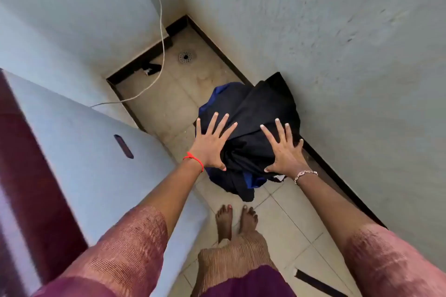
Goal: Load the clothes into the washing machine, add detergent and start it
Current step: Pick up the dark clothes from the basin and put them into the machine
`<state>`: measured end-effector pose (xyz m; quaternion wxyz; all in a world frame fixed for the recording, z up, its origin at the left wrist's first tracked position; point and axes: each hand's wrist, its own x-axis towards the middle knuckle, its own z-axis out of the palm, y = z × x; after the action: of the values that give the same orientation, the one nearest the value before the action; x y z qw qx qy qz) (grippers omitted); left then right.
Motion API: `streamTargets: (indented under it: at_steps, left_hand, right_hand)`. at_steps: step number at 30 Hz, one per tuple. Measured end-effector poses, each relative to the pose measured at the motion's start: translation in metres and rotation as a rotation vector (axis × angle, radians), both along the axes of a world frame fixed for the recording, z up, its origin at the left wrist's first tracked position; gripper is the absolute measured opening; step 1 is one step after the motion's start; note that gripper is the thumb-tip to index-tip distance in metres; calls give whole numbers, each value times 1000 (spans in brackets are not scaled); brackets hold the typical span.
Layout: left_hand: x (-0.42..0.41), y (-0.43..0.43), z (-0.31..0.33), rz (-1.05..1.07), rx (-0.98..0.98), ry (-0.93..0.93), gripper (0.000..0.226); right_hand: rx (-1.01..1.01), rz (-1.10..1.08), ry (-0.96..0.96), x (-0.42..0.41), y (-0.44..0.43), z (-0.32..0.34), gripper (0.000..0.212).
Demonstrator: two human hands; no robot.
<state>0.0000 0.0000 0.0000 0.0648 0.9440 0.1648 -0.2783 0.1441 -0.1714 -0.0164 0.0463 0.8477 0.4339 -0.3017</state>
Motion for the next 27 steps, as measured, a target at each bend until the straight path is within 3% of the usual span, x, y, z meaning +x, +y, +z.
streamTargets:
  at_steps: [7,10,14,20,27]
  left_hand:
    - [34,19,-107,-27,79,10,135]
    - [43,19,-144,58,18,-15,130]
    - [45,21,-168,93,-27,-138,107]
    - [49,21,-127,97,-56,-113,99]
    - [47,23,-15,90,-3,-106,88]
  right_hand:
    - [12,-16,-54,33,40,-102,141]
    - [56,-56,8,41,48,-141,128]
    - [215,-100,48,40,49,-170,113]
    - [220,-27,10,34,48,-144,102]
    - [266,-17,-25,33,48,-26,84]
